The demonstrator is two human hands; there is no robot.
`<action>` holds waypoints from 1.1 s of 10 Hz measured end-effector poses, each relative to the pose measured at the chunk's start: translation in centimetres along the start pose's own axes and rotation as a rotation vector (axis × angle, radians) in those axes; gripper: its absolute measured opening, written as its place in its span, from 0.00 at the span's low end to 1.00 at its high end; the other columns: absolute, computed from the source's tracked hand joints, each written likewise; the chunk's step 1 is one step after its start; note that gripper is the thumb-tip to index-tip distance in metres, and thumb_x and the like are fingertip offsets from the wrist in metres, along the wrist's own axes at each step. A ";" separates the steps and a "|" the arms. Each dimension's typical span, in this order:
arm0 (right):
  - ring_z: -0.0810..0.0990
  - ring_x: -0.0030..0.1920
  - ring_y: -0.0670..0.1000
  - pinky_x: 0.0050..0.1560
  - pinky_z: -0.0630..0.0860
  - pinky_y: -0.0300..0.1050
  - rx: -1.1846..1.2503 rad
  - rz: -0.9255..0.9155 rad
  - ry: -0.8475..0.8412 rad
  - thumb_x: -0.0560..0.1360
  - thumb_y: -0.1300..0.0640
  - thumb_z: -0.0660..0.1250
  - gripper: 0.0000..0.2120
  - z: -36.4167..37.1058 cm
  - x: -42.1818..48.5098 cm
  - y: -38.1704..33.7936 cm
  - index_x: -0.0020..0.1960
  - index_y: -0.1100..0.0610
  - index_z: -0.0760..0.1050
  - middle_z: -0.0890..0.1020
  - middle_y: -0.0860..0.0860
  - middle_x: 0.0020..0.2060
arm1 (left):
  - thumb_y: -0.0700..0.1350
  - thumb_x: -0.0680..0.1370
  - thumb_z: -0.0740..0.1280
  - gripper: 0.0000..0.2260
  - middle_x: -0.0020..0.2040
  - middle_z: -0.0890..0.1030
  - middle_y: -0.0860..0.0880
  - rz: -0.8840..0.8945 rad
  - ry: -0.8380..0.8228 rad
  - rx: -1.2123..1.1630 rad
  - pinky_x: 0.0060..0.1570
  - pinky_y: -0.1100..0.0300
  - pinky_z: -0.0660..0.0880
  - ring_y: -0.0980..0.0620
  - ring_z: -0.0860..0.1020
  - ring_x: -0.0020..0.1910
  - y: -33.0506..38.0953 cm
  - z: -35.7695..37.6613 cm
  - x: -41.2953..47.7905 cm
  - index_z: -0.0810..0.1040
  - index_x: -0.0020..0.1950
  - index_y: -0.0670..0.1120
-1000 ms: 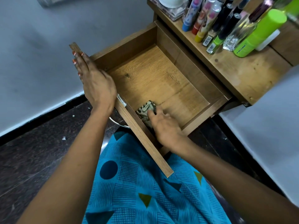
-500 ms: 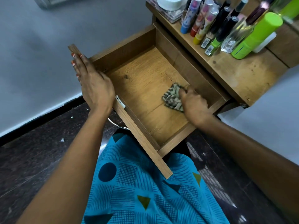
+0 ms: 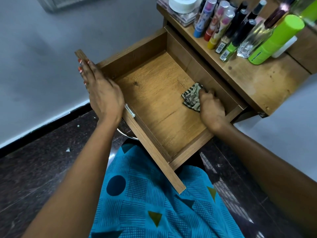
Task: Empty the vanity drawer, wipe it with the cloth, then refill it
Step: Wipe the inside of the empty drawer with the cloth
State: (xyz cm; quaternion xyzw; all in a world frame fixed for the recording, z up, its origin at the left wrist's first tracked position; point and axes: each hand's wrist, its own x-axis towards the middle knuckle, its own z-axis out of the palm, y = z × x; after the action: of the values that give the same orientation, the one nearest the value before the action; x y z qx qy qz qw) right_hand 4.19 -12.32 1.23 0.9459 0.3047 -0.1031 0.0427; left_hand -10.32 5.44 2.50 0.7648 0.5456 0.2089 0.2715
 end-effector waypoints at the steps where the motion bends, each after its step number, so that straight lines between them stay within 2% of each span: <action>1: 0.77 0.53 0.63 0.49 0.76 0.53 0.086 -0.014 0.037 0.77 0.71 0.55 0.14 0.0 0.3 -0.8 0.61 0.66 0.67 0.72 0.65 0.57 | 0.38 0.80 0.50 0.24 0.77 0.46 0.43 0.002 0.017 0.001 0.75 0.52 0.52 0.46 0.45 0.76 0.1 -0.1 -0.1 0.46 0.75 0.41; 2: 0.72 0.57 0.65 0.54 0.68 0.56 0.310 -0.072 0.062 0.78 0.67 0.51 0.13 -0.3 1.6 -2.2 0.59 0.68 0.68 0.72 0.67 0.56 | 0.38 0.80 0.50 0.24 0.77 0.46 0.43 0.000 0.010 -0.018 0.75 0.51 0.53 0.46 0.45 0.76 0.1 0.0 -0.1 0.46 0.75 0.41; 3: 0.73 0.47 0.56 0.41 0.69 0.39 0.590 -0.019 0.081 0.80 0.60 0.47 0.16 -0.5 3.8 -4.8 0.43 0.60 0.72 0.76 0.56 0.39 | 0.38 0.80 0.50 0.25 0.77 0.46 0.43 0.008 -0.002 -0.010 0.75 0.51 0.53 0.45 0.46 0.76 0.2 -0.2 -0.1 0.45 0.75 0.41; 4: 0.72 0.55 0.59 0.53 0.68 0.45 0.485 -0.106 0.079 0.81 0.61 0.45 0.17 -0.9 5.6 -6.8 0.54 0.65 0.71 0.76 0.62 0.50 | 0.39 0.80 0.50 0.24 0.77 0.46 0.43 -0.003 0.015 -0.014 0.75 0.52 0.51 0.46 0.45 0.76 0.3 -0.3 -0.2 0.46 0.75 0.41; 5: 0.69 0.61 0.64 0.60 0.66 0.55 0.267 -0.177 0.057 0.80 0.65 0.48 0.15 -1.0 6.3 -7.2 0.61 0.67 0.68 0.71 0.66 0.60 | 0.39 0.80 0.50 0.24 0.77 0.46 0.43 0.010 0.022 0.005 0.75 0.53 0.51 0.46 0.45 0.76 0.2 0.0 0.0 0.46 0.75 0.41; 6: 0.73 0.59 0.60 0.56 0.71 0.52 0.052 -0.185 0.046 0.78 0.67 0.55 0.13 -1.1 5.9 -6.3 0.61 0.64 0.67 0.72 0.62 0.59 | 0.39 0.80 0.50 0.24 0.77 0.46 0.43 -0.003 0.013 0.005 0.75 0.54 0.50 0.46 0.46 0.76 0.2 -0.1 0.0 0.46 0.75 0.40; 7: 0.72 0.61 0.59 0.58 0.72 0.51 -0.069 -0.171 -0.007 0.78 0.66 0.57 0.15 -1.1 4.4 -4.4 0.63 0.63 0.64 0.71 0.62 0.61 | 0.38 0.80 0.50 0.24 0.77 0.47 0.43 0.012 0.014 0.016 0.75 0.54 0.50 0.46 0.46 0.76 0.1 -0.1 -0.1 0.46 0.75 0.40; 8: 0.75 0.59 0.59 0.55 0.76 0.51 -0.137 -0.176 -0.034 0.77 0.66 0.59 0.20 -0.9 2.2 -1.9 0.67 0.61 0.60 0.72 0.62 0.60 | 0.38 0.80 0.50 0.24 0.77 0.46 0.43 0.006 0.008 0.008 0.76 0.54 0.50 0.46 0.46 0.76 0.2 -0.1 -0.1 0.46 0.75 0.40; 9: 0.77 0.57 0.59 0.50 0.77 0.49 -0.172 -0.129 -0.091 0.77 0.66 0.58 0.23 -0.5 -0.6 0.2 0.70 0.59 0.56 0.73 0.60 0.59 | 0.38 0.80 0.50 0.25 0.77 0.46 0.43 0.009 0.017 0.003 0.75 0.52 0.52 0.46 0.46 0.76 0.2 -0.1 -0.1 0.45 0.75 0.41; 10: 0.77 0.57 0.59 0.49 0.76 0.49 -0.179 -0.059 -0.145 0.77 0.66 0.57 0.23 -0.5 -1.4 1.0 0.70 0.61 0.55 0.73 0.61 0.59 | 0.37 0.80 0.50 0.25 0.77 0.47 0.43 0.016 0.022 -0.013 0.75 0.51 0.52 0.45 0.46 0.76 0.3 -0.2 -0.3 0.45 0.75 0.41; 11: 0.77 0.56 0.60 0.51 0.76 0.49 -0.107 -0.047 -0.138 0.77 0.65 0.60 0.18 -0.6 -1.0 0.6 0.65 0.64 0.61 0.74 0.62 0.57 | 0.38 0.80 0.50 0.25 0.77 0.47 0.43 0.010 0.020 -0.011 0.75 0.52 0.51 0.46 0.46 0.76 0.3 -0.1 -0.2 0.45 0.75 0.41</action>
State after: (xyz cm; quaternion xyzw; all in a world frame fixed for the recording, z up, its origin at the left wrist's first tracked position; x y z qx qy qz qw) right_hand 3.86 -13.26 2.03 0.9255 0.3281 -0.1527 0.1117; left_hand -10.25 5.15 2.73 0.7638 0.5434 0.2207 0.2694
